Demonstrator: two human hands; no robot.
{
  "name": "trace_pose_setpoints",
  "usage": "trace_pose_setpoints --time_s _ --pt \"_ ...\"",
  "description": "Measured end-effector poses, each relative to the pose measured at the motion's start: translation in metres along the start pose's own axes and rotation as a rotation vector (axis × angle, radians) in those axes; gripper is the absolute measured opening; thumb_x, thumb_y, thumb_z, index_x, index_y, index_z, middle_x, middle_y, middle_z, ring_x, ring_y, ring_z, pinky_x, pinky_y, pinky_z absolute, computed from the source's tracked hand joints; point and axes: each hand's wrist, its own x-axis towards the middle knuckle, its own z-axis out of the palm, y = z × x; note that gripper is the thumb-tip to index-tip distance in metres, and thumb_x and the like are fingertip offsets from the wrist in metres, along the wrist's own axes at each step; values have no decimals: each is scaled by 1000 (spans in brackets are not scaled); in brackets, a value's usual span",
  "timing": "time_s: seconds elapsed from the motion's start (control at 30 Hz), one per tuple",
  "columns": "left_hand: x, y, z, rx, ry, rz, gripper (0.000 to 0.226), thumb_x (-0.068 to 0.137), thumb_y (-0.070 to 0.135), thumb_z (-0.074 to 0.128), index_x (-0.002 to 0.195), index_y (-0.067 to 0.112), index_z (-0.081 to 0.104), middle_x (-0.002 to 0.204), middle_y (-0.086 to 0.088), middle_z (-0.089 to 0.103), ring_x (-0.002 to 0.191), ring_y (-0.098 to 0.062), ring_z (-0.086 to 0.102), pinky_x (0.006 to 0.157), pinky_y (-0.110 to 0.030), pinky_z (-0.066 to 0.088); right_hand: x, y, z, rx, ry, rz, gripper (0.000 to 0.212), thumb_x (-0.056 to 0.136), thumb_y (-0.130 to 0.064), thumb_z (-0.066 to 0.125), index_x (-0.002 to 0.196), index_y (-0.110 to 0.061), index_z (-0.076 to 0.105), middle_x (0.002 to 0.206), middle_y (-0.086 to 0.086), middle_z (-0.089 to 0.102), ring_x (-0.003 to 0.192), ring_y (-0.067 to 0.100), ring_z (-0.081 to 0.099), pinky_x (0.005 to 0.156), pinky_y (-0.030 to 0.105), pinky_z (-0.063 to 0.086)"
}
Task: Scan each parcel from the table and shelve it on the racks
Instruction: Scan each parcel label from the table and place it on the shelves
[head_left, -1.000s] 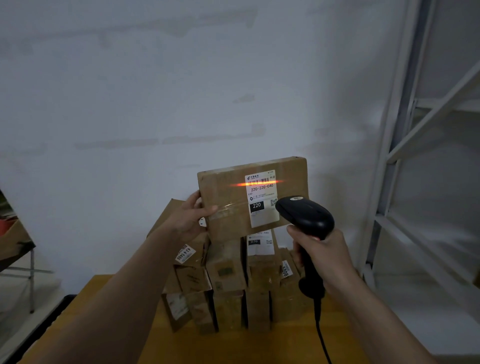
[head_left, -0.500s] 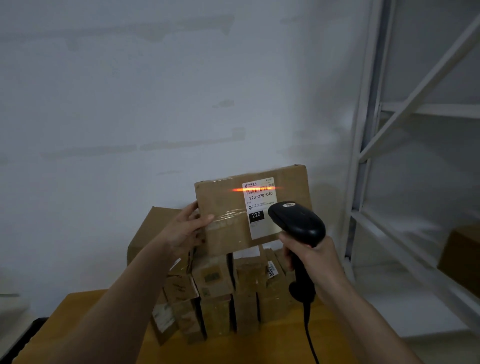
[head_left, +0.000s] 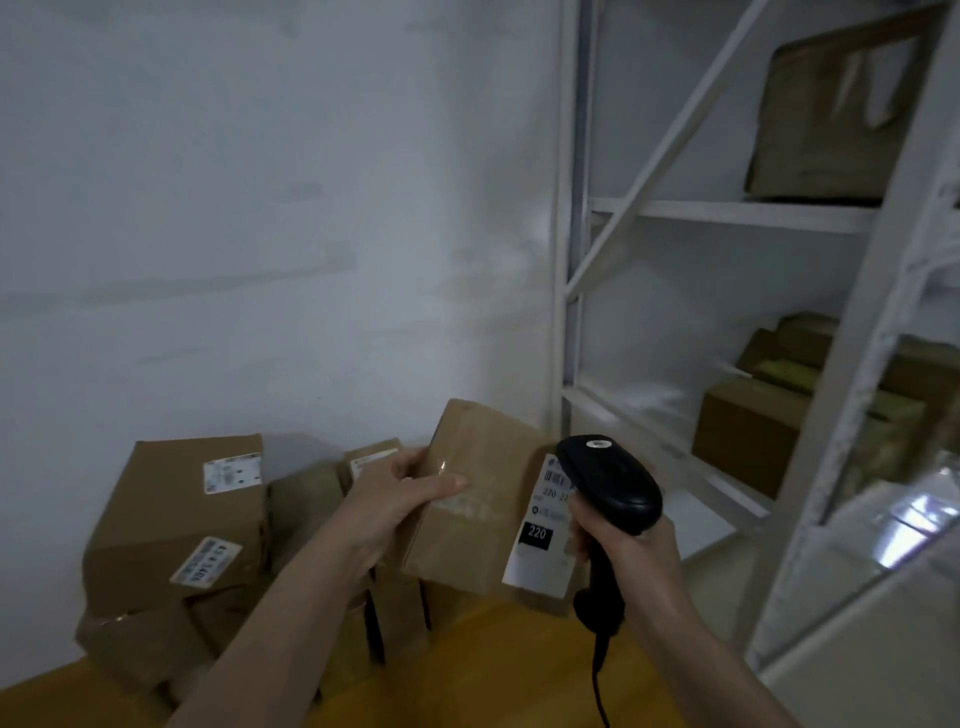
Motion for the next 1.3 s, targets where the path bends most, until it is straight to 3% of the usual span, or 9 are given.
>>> trace_pose_setpoints --time_s 0.27,0.4,0.57,0.73,0.9,1.07,1.23,1.3 --pt "-20 14 98 174 -134 19 70 39 41 91 104 25 70 101 0 74 93 -22 71 87 -43 57 -21 -20 -90 -47 55 -24 17 79 -18 78 80 -4 68 61 8 63 58 18 60 65 34 48" --pt "-28 24 173 178 -212 17 72 37 42 92 100 19 66 98 -6 72 88 -24 72 79 -41 59 -31 -37 -160 -63 127 -55 19 78 -21 78 73 -7 66 59 9 62 56 20 59 66 36 48" --pt "-41 30 277 231 -302 24 72 38 45 92 99 20 63 100 -4 72 90 -23 71 84 -48 58 -48 -62 -253 -72 219 -99 22 79 -19 77 61 -12 68 61 13 64 57 24 61 71 44 52" --pt "-49 26 366 203 -290 56 70 37 46 91 96 22 61 101 -2 69 89 -20 70 75 -40 60 -61 -78 -333 -40 304 -123 23 81 -15 76 59 -12 67 58 12 62 54 22 57 65 40 48" --pt "-52 21 447 211 -209 117 63 41 50 87 92 28 57 97 7 68 87 -10 66 75 -33 57 -63 -88 -402 7 395 -125 10 78 -11 78 80 -5 71 65 14 68 57 25 61 62 39 51" --pt "-55 26 519 89 -188 209 67 43 46 87 98 28 52 94 9 69 72 5 65 52 -11 47 -48 -99 -451 20 403 -188 12 78 -16 79 88 -18 74 81 10 75 73 26 73 68 38 54" --pt "-49 35 586 -21 -138 291 57 57 31 90 96 31 49 86 15 69 74 5 67 56 -10 49 -33 -110 -479 15 426 -225 22 72 -29 83 85 -44 73 88 -5 76 85 20 73 84 44 55" --pt "-43 40 612 -59 -106 322 56 59 28 90 95 33 47 90 12 69 78 1 68 61 -12 52 -26 -117 -489 21 443 -238 21 72 -31 83 84 -45 72 89 -9 75 91 19 71 90 45 54"
